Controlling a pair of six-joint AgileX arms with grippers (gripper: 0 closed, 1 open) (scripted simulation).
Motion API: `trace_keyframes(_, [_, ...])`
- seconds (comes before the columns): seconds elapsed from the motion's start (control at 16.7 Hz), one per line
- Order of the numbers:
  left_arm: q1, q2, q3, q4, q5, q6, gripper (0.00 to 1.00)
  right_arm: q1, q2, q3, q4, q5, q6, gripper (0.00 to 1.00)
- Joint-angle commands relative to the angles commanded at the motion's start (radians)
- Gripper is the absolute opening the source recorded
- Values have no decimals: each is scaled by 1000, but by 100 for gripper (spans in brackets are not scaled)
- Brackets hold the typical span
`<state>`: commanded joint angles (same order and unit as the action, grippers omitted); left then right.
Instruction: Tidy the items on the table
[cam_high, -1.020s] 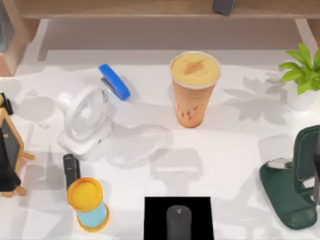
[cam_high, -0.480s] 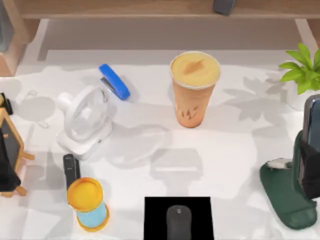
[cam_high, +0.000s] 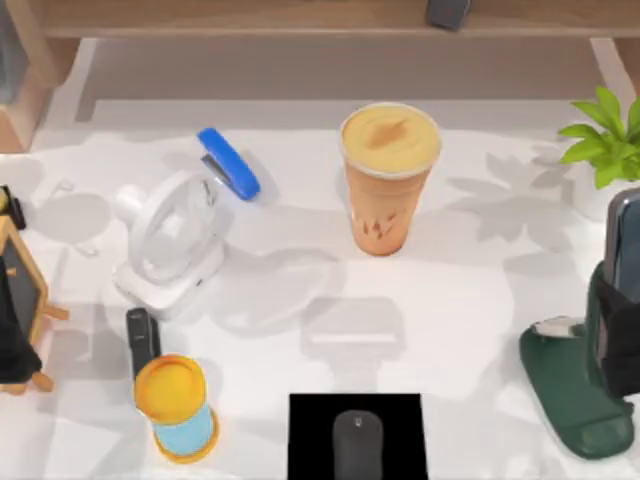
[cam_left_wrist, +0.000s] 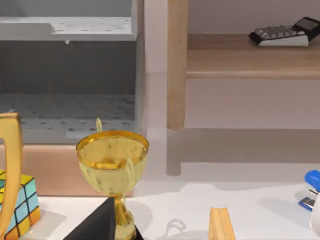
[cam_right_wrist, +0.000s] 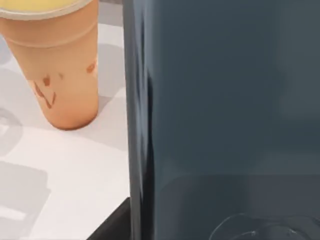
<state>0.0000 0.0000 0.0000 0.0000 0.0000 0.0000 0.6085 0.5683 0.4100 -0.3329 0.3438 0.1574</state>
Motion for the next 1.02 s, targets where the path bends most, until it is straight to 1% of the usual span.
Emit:
trace_keyframes(0.6, [0, 0, 0, 0, 0, 0, 100, 0, 0, 0, 0, 0, 0, 98])
trace_keyframes(0.66, [0, 0, 0, 0, 0, 0, 100, 0, 0, 0, 0, 0, 0, 100])
trace_keyframes(1.02, [0, 0, 0, 0, 0, 0, 100, 0, 0, 0, 0, 0, 0, 100])
